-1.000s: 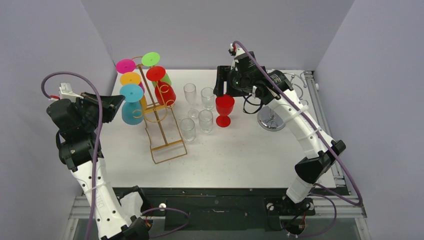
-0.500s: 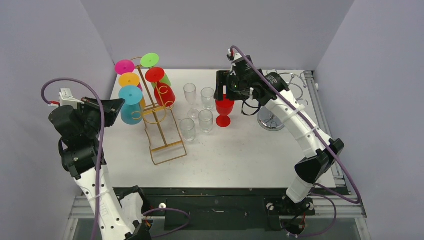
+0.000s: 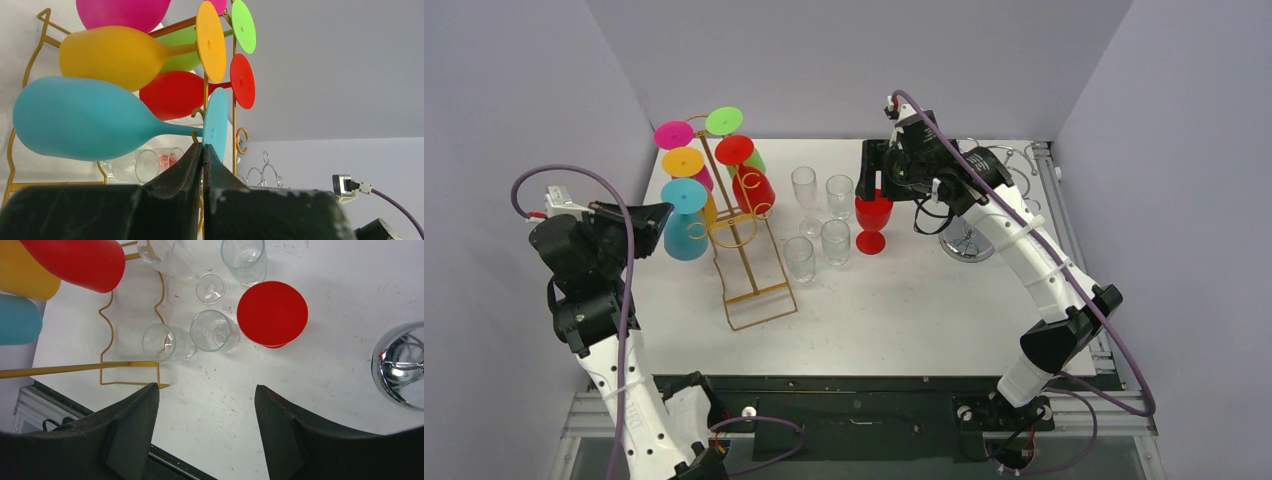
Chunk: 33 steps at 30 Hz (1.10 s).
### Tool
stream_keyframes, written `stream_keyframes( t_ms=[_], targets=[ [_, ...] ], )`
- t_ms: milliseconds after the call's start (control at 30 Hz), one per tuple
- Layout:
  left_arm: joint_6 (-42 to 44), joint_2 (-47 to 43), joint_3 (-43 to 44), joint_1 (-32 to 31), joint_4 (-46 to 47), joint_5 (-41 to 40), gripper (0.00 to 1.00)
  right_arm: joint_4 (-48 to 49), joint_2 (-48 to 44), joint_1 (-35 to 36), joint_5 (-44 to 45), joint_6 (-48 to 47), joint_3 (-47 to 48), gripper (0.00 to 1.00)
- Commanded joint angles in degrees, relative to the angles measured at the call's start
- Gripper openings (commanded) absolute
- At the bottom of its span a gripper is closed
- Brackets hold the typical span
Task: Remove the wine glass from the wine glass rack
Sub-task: Pick up the wine glass from the wine rack.
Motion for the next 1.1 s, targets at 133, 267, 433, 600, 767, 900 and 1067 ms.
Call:
stream_keyframes(
  t_ms=[133,267,433,600,767,900,1067],
  targets=[
    [-1.7,-0.4,0.5,1.4,5.3,-1.8,0.00,1.7,-1.7,-0.2,1.3,-0.3,0.6,0.65],
    [-1.8,-0.1,1.2,2.0,5.1,-2.1,0.00,1.4,-1.1,-0.2,1.3,-0.3,1.3,0.65],
    [-2.0,0.0,1.7,2.6,5.5,-2.3,0.00,0.9,-0.6,-0.1,1.2,-0.6,2.3,0.65],
    [-2.3,0.5,2.6,2.7,6.1,-2.1,0.00,0.6,-0.3,-0.3,1.3,-0.6,2.8,0.65],
    [-1.4,2.3,8.5,2.7,5.9,-2.4,0.00,0.8,-0.7,-0.4,1.0,-0.4,3.5,0.65],
    [2.6,5.1,17.9,2.8,1.6,-4.7,0.00,0.9,-1.1,-0.4,0.8,0.0,4.0,0.65],
    [8.1,10.0,28.4,2.7,-2.0,-6.6,0.00,2.5,-2.2,-0.4,0.1,0.9,3.4,0.65]
  ],
)
